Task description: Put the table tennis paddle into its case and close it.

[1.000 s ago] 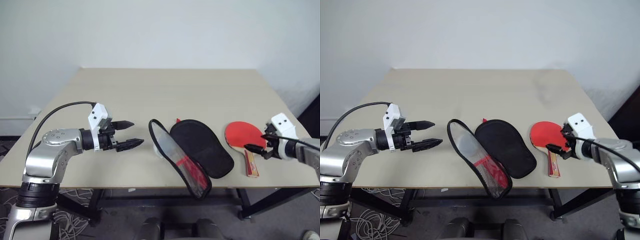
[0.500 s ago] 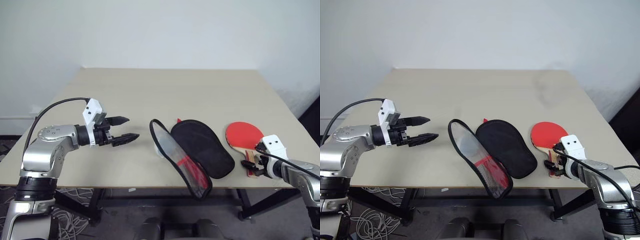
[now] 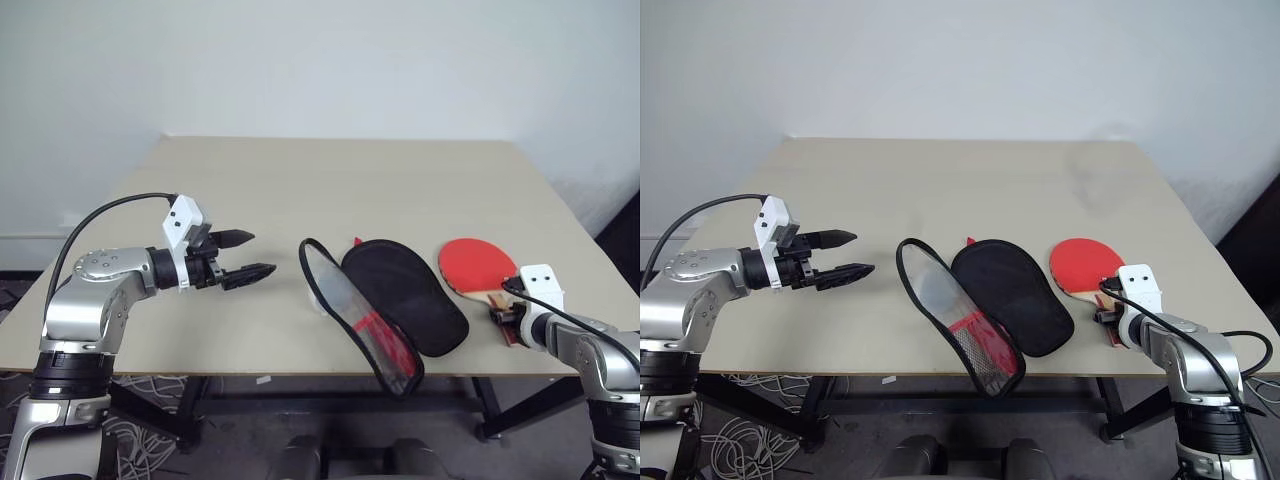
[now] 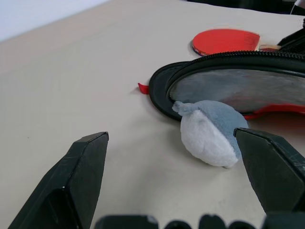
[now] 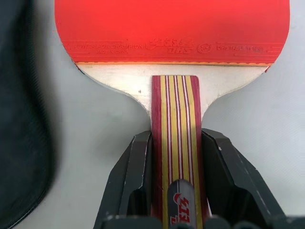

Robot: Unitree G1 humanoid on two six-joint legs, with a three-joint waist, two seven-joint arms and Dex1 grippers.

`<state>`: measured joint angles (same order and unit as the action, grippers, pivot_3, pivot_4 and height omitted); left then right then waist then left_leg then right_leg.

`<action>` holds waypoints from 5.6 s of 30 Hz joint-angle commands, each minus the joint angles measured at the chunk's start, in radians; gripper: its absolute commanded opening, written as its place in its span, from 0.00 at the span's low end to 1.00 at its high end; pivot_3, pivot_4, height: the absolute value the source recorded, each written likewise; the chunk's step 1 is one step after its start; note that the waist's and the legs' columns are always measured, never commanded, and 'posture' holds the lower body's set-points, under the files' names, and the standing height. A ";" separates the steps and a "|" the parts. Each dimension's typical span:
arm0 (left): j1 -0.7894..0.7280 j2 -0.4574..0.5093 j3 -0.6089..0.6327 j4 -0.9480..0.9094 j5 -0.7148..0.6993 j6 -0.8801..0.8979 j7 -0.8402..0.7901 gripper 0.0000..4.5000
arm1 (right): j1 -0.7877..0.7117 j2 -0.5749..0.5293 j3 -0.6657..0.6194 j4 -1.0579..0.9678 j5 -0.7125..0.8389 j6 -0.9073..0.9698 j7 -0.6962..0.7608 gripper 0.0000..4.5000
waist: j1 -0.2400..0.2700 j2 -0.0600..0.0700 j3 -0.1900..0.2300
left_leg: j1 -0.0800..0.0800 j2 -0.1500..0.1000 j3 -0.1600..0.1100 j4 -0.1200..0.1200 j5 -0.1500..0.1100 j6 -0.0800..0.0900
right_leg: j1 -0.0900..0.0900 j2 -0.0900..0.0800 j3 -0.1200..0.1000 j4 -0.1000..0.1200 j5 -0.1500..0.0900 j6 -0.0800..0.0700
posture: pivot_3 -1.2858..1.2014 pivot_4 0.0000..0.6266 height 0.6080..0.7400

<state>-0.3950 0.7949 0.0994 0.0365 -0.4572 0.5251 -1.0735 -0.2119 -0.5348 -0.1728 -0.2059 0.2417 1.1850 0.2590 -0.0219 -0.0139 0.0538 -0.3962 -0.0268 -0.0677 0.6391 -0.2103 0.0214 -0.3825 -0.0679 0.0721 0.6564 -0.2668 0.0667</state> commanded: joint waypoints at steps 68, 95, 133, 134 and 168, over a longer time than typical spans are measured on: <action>0.043 0.005 0.046 -0.082 -0.044 0.012 0.077 1.00 | -0.073 0.043 0.329 -0.177 0.050 -0.042 0.123 0.77 | -0.001 0.000 0.000 | -0.001 0.000 0.000 0.000 0.000 0.000 | -0.004 0.001 0.000 0.001 0.002 -0.003 | 0.52 0.00 0.96; 0.031 -0.010 0.023 -0.072 -0.033 0.006 0.065 1.00 | -0.357 -0.030 0.308 0.183 -0.071 -0.354 0.176 0.99 | -0.004 0.000 0.001 | -0.002 0.000 0.001 -0.001 0.000 0.000 | -0.004 0.003 0.001 0.001 0.003 -0.005 | 0.52 0.00 0.96; 0.072 -0.023 0.046 -0.132 -0.044 0.051 0.106 1.00 | -0.623 0.226 0.327 1.005 -0.329 -0.881 0.121 0.99 | -0.054 0.001 0.001 | 0.001 -0.002 -0.002 -0.006 0.001 -0.002 | -0.004 0.005 0.002 0.003 0.005 -0.008 | 0.52 0.00 0.96; 0.072 -0.024 0.046 -0.131 -0.043 0.051 0.106 1.00 | -0.616 0.226 0.327 0.993 -0.330 -0.874 0.121 0.99 | -0.054 0.001 0.000 | 0.001 -0.002 -0.002 -0.006 0.001 -0.002 | -0.004 0.005 0.002 0.003 0.005 -0.008 | 0.52 0.00 0.96; 0.049 -0.026 -0.015 -0.100 -0.014 0.009 0.060 1.00 | -0.498 -0.391 0.259 0.242 0.087 -0.562 1.090 0.99 | -0.049 0.002 0.001 | 0.000 0.000 -0.002 -0.002 0.001 -0.001 | -0.002 0.002 -0.002 0.001 0.003 -0.005 | 0.52 0.00 0.96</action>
<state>-0.3234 0.7677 0.0810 -0.0572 -0.4771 0.5549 -1.0066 -0.6957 -0.9052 0.0953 0.0481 0.3380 0.6528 1.3379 -0.0713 -0.0116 0.0551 -0.3958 -0.0263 -0.0696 0.6368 -0.2097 0.0201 -0.3841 -0.0663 0.0701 0.6573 -0.2633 0.0611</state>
